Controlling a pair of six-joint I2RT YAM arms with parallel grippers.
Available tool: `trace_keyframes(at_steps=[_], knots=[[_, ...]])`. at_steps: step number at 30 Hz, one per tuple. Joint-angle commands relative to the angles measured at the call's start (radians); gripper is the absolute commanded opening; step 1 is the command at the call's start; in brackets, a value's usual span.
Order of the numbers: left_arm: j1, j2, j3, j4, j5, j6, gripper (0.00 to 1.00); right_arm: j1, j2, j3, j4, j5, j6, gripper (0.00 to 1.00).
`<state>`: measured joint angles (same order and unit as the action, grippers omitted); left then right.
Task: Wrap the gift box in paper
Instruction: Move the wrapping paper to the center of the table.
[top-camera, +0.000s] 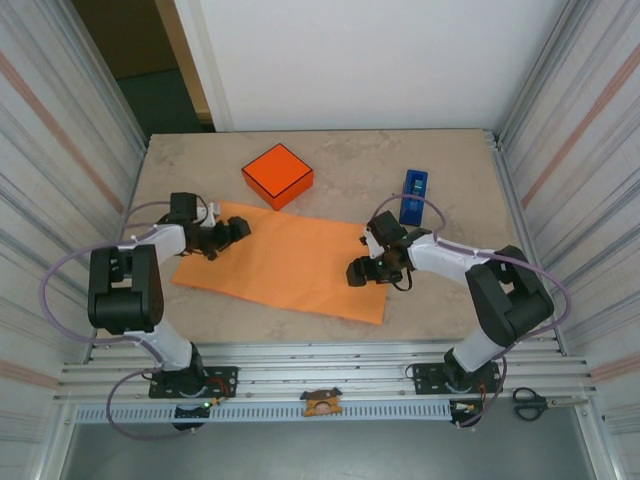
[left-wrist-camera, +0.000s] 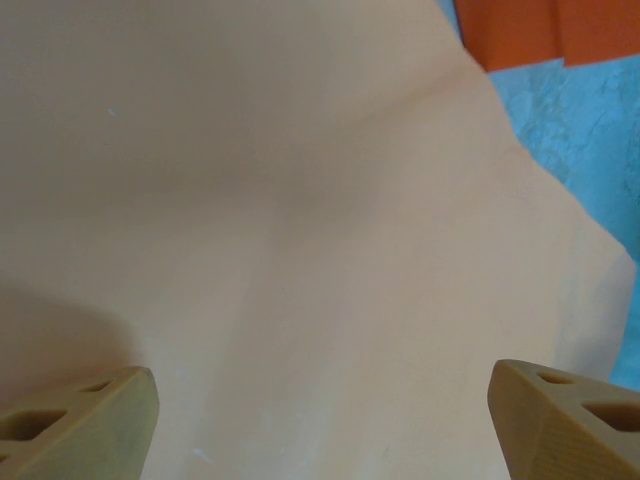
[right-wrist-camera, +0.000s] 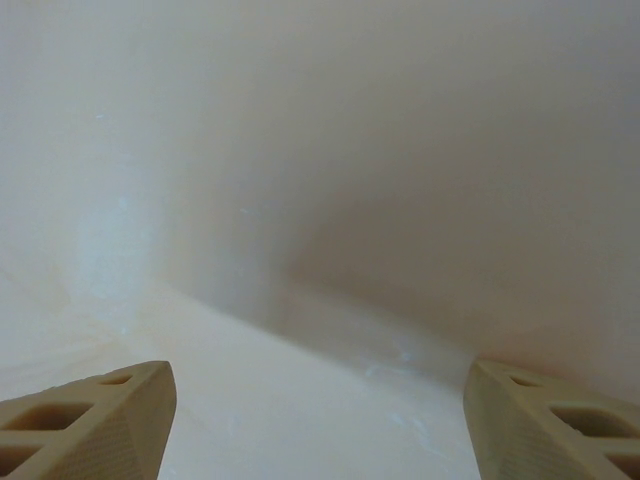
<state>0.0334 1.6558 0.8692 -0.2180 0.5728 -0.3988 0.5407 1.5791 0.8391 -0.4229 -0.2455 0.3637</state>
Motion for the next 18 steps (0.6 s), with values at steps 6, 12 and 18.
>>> trace_keyframes(at_steps=[6, 12, 18], knots=[[-0.067, -0.046, -0.132, -0.061, -0.029, -0.063, 0.86, -0.088, -0.08, -0.057, -0.048, 0.102, 0.112, 0.79], [-0.134, -0.183, -0.258, -0.043, -0.092, -0.185, 0.88, -0.085, -0.206, -0.056, 0.049, 0.04, 0.226, 0.8], [-0.278, -0.31, -0.364, 0.046, -0.25, -0.455, 0.9, 0.004, -0.129, -0.039, 0.193, -0.124, 0.39, 0.76]])
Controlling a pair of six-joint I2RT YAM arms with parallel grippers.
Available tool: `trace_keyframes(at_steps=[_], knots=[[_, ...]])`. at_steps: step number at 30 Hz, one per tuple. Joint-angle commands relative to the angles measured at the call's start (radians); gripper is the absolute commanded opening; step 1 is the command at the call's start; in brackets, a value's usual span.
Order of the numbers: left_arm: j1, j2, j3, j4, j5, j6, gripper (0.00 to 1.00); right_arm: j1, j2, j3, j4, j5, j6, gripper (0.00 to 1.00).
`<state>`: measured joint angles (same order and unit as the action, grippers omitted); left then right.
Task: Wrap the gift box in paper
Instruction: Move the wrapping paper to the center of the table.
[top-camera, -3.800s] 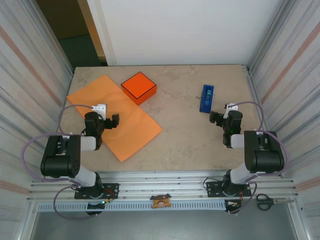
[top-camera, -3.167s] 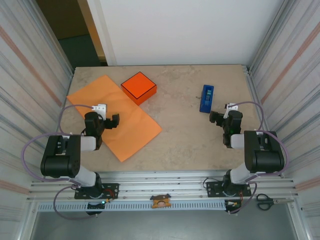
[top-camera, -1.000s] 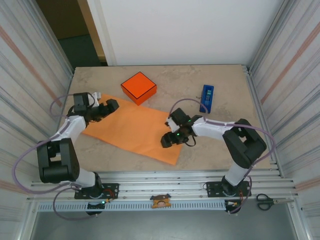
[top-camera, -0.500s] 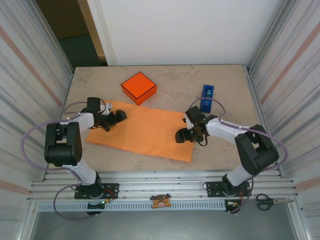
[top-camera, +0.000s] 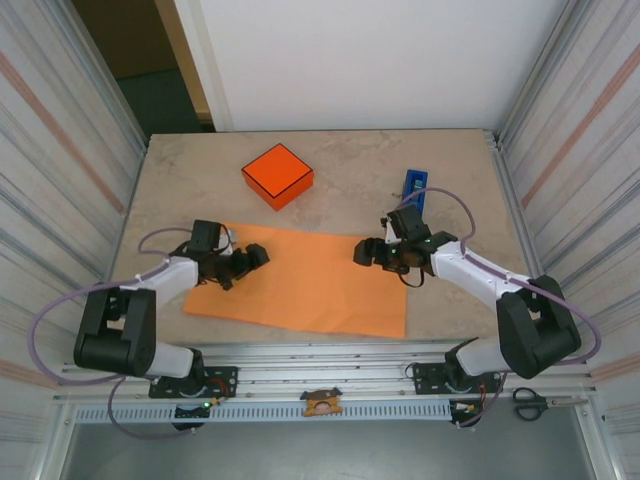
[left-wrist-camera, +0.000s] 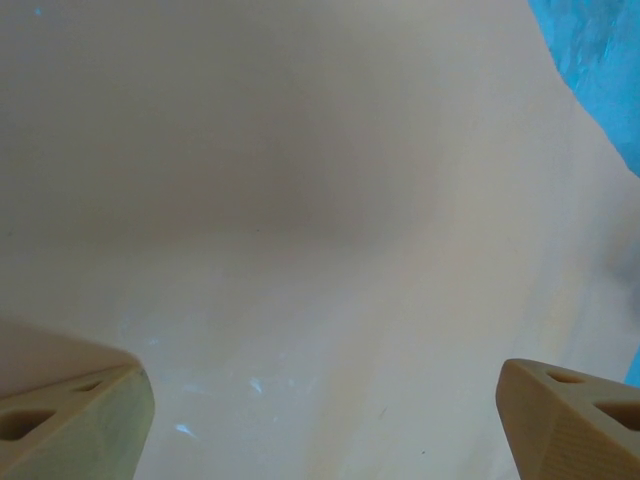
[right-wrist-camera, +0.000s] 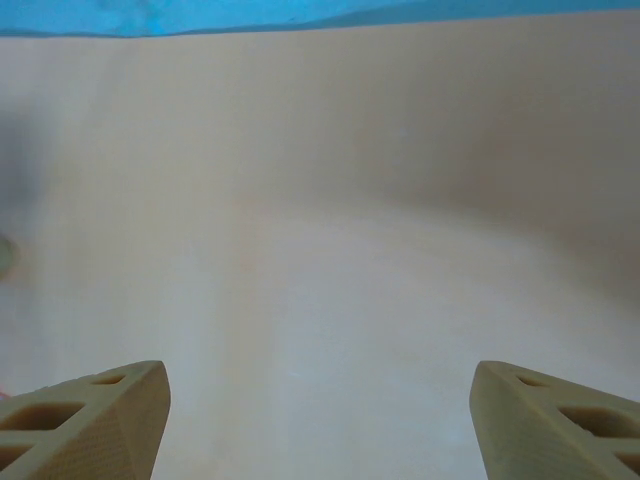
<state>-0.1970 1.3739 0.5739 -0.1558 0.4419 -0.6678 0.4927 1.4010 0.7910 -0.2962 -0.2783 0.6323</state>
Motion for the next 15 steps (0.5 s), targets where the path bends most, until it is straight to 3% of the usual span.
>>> trace_keyframes(at_steps=[1, 3, 7, 15], knots=[[-0.061, -0.043, -0.088, 0.007, -0.14, -0.228, 0.9, 0.077, 0.067, 0.016, 0.066, -0.084, 0.128, 0.76], [-0.085, -0.068, -0.127, 0.056, -0.178, -0.314, 0.9, 0.118, 0.109, 0.029, 0.036, -0.052, 0.138, 0.76], [-0.136, -0.089, -0.175, 0.123, -0.238, -0.418, 0.9, 0.108, 0.158, -0.001, 0.052, -0.053, 0.155, 0.76], [-0.166, -0.084, -0.151, 0.107, -0.223, -0.385, 0.91, 0.013, 0.191, 0.0, 0.034, -0.085, 0.098, 0.76]])
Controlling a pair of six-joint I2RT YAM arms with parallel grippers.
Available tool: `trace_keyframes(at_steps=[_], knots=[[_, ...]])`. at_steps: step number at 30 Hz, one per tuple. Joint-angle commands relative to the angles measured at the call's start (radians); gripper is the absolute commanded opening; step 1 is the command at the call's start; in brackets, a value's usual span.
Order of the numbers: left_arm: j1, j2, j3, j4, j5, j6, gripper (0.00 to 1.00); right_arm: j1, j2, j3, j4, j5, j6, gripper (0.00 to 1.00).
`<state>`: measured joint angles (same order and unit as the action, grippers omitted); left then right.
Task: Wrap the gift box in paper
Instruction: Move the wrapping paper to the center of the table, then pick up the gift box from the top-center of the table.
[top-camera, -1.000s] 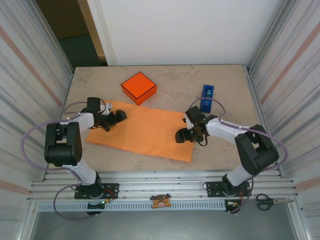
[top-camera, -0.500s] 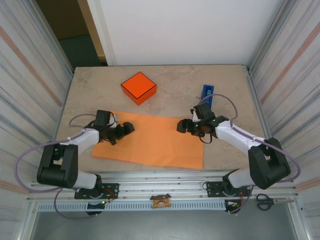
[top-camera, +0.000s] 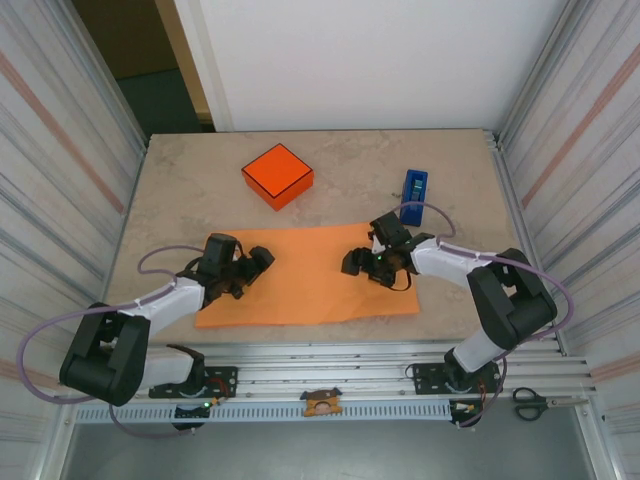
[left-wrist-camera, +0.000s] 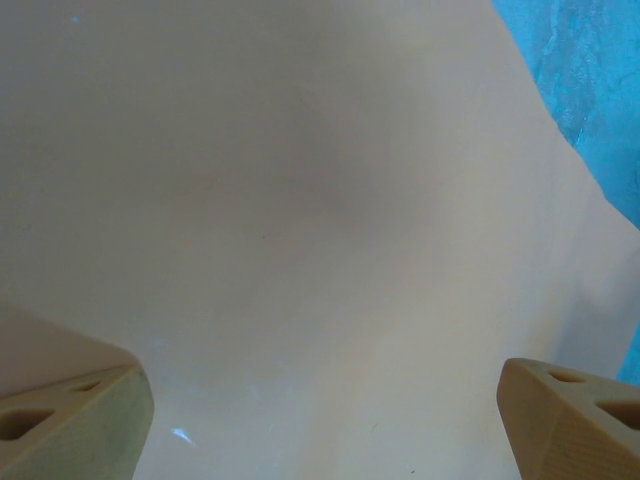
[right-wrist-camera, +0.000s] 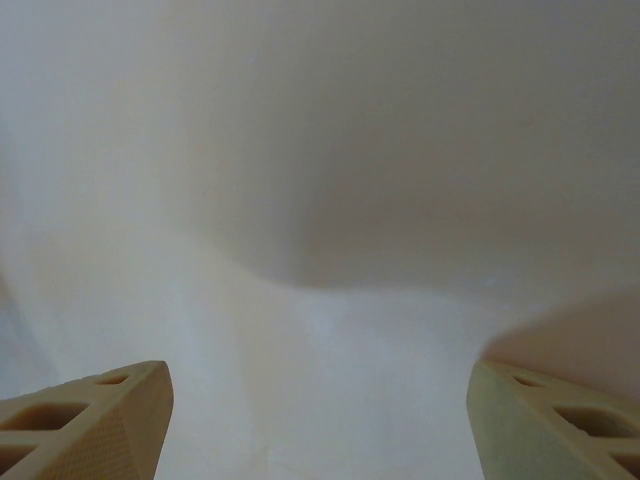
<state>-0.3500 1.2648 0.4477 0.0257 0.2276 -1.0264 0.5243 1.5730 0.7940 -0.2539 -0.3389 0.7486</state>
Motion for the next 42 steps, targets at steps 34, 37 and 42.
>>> trace_keyframes(at_steps=[34, 37, 42], knots=[[0.286, 0.1, 0.416, -0.285, 0.323, 0.423, 0.91, 0.085, 0.036, 0.243, 0.035, 0.118, 0.025, 0.79], [0.329, 0.246, 0.58, -0.306, 0.367, 0.427, 0.92, 0.068, 0.1, 0.332, 0.043, 0.112, 0.02, 0.8], [0.343, 0.507, 0.905, -0.421, 0.409, 0.427, 0.91, 0.03, 0.231, 0.506, 0.057, 0.079, -0.018, 0.82]])
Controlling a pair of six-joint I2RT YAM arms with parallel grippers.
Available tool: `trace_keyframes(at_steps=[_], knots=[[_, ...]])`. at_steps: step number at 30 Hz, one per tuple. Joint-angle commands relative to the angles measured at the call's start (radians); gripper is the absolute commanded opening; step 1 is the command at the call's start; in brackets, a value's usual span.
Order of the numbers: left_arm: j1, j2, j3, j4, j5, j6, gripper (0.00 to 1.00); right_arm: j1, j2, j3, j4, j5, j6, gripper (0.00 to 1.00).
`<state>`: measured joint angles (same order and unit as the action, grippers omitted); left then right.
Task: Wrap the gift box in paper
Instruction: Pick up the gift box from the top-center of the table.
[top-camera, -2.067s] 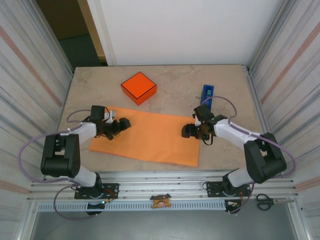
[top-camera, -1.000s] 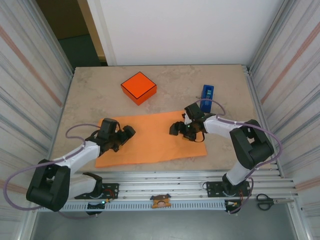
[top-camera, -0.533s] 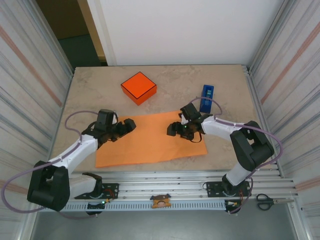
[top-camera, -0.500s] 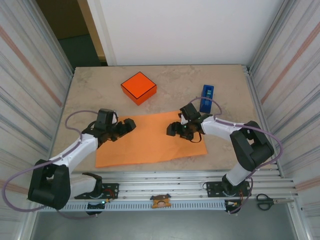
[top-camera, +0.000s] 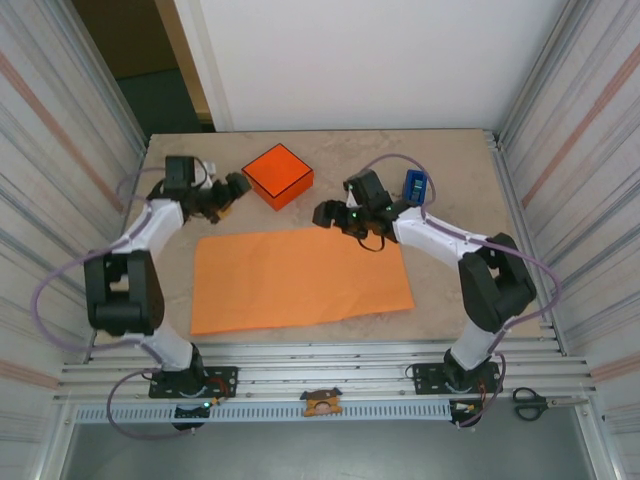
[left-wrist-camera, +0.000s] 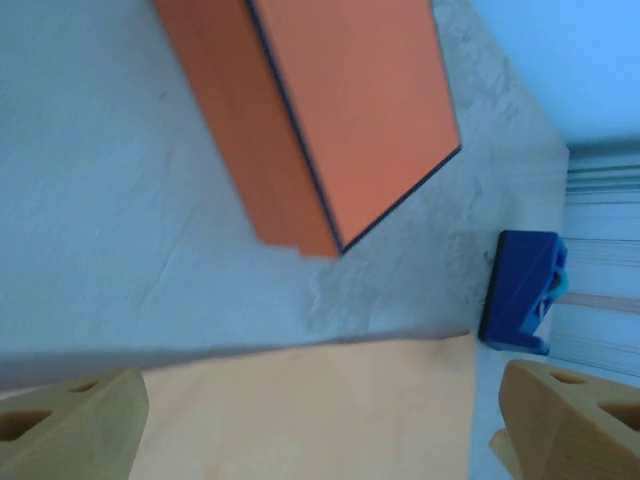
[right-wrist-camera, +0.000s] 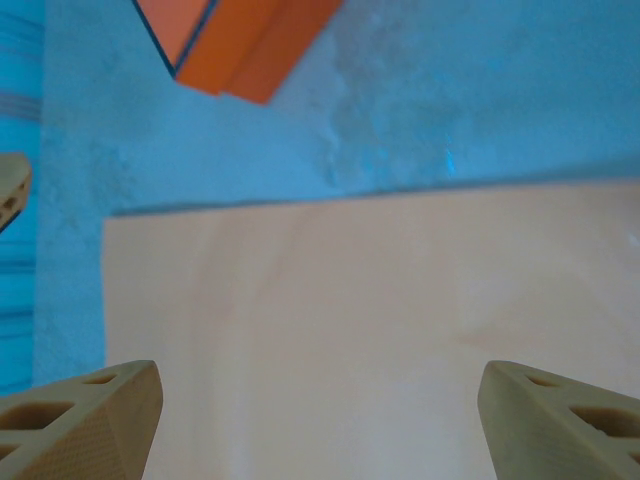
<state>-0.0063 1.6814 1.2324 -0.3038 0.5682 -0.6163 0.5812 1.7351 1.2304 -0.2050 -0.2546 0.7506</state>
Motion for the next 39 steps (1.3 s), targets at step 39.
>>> trace_keyframes(at_steps=[39], knots=[[-0.139, 0.687, 0.721, -0.581, -0.084, 0.501, 0.68, -0.242, 0.617, 0.713, -0.126, -0.342, -0.101, 0.84]])
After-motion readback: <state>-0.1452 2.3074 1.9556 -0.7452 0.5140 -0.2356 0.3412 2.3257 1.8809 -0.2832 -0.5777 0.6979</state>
